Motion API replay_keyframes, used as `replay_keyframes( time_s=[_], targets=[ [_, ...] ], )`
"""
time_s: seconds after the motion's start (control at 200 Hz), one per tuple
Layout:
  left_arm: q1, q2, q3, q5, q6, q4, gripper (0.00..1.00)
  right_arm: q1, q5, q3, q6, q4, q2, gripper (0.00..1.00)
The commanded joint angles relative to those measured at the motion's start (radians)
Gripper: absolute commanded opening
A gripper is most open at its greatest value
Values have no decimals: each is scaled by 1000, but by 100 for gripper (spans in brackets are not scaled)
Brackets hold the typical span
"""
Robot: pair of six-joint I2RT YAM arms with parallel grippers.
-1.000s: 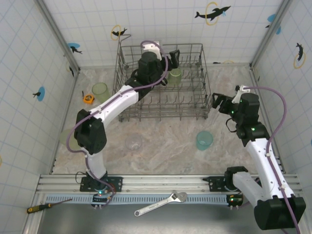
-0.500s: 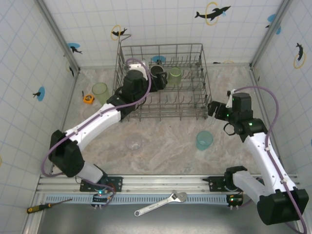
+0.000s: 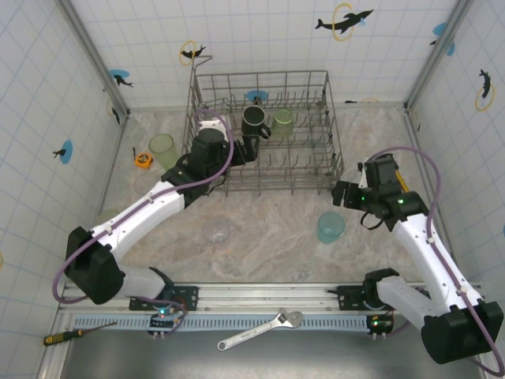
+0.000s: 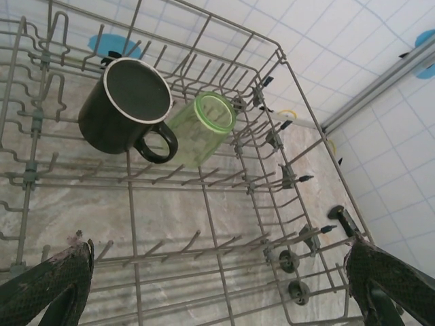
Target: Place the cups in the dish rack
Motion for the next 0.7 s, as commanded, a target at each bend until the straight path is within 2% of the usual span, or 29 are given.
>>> replay_keyframes(
  time_s=[0.0,0.355,0.691],
  targets=[
    [1,-39,-9,33,-19,-21,98,15,17,-20,-3,-61,2,99],
    [1,-59,-32,30,-19,-27,97,27,-36,-98,25,-79,-1,79],
    [1,-75,-105,-44,-75,-40,98,50,-78,-186,83,-32,-10,56]
  ],
)
